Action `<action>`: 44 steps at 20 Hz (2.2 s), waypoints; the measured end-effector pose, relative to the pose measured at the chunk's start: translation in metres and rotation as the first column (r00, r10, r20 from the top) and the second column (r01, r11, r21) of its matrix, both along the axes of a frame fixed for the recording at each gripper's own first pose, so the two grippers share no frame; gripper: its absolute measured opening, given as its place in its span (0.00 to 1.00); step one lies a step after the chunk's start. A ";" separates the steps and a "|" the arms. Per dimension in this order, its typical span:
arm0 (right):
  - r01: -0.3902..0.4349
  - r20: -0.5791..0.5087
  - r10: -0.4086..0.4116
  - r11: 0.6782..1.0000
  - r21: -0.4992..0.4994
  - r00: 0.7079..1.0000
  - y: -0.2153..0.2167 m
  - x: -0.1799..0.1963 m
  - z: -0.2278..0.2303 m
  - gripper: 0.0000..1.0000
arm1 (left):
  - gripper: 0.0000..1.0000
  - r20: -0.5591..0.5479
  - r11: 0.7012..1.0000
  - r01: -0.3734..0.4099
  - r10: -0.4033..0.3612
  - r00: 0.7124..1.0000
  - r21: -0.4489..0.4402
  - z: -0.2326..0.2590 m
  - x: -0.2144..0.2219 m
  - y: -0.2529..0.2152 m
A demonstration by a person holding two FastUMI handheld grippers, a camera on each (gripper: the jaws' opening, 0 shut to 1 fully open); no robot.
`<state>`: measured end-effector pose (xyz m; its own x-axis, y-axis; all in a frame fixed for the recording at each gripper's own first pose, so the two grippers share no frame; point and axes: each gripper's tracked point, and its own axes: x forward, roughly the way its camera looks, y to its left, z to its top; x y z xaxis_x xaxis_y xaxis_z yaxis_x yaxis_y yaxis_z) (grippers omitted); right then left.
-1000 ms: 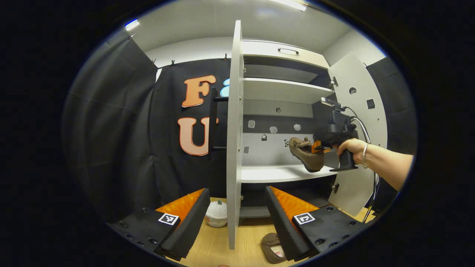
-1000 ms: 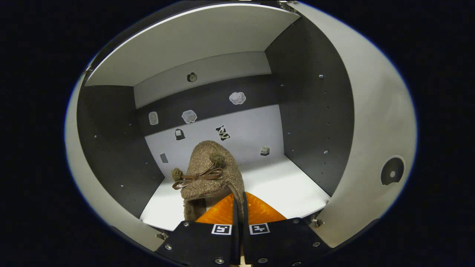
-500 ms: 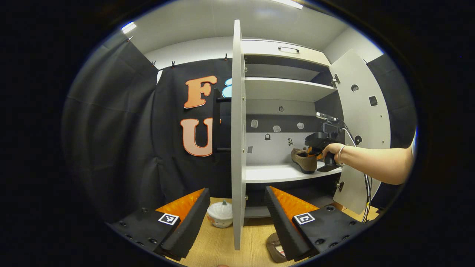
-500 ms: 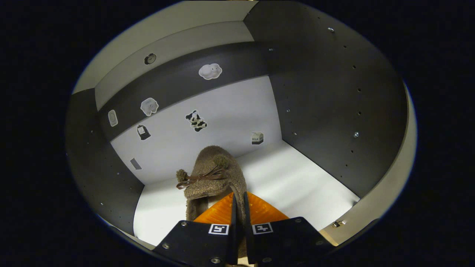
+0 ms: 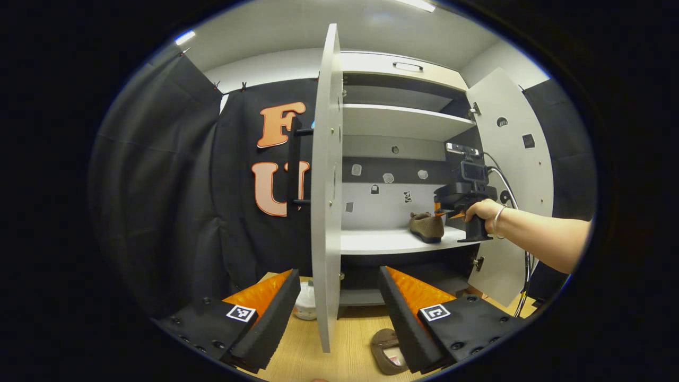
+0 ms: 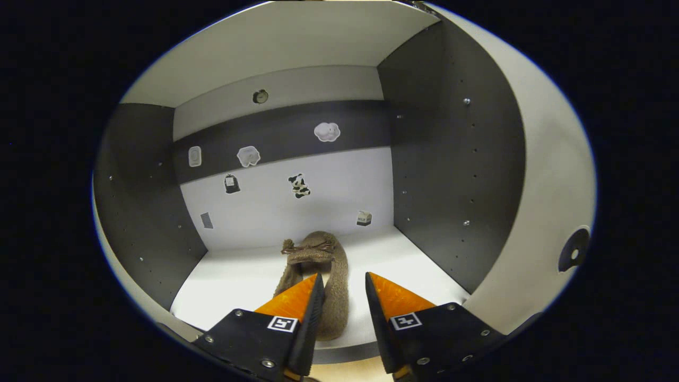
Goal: Grab one shoe with the right hand and put it into the shoe cabinet, grab the other shoe with the left hand and put it into the shoe cabinet; then close the right door with the right hand and the left door with the left hand.
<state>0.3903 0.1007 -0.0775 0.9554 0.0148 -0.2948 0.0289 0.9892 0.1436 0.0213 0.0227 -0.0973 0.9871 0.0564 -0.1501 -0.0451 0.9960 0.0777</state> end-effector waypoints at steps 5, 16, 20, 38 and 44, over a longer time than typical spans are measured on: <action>-0.044 0.063 0.046 0.998 -0.037 0.997 -0.009 -0.064 0.006 0.71 | 0.96 -0.071 0.998 0.055 -0.056 0.996 -0.017 -0.041 -0.003 -0.023; -0.095 0.113 0.107 0.989 -0.113 0.988 -0.031 -0.187 -0.016 0.93 | 0.99 -0.438 0.995 0.059 -0.088 0.894 -0.080 -0.235 -0.022 -0.042; -0.105 0.112 0.118 0.988 -0.113 0.987 -0.039 -0.215 -0.025 0.93 | 0.97 -0.559 0.993 0.046 -0.099 0.823 -0.107 -0.290 -0.028 -0.041; -0.068 0.061 0.074 0.993 -0.093 0.995 -0.093 -0.297 -0.044 0.93 | 0.67 -0.811 0.979 -0.003 -0.167 0.561 -0.203 -0.399 -0.021 -0.067; -0.058 0.080 0.065 0.994 -0.089 0.995 -0.102 -0.307 -0.035 0.93 | 0.13 -0.854 0.988 -0.024 -0.118 0.506 -0.151 -0.400 -0.021 -0.052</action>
<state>0.0831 -0.0013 -0.1128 0.9746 0.0519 -0.2180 -0.0404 0.9975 0.0572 0.0007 -0.0297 -0.4972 0.3692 -0.0751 -0.9263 0.0198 0.9971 -0.0730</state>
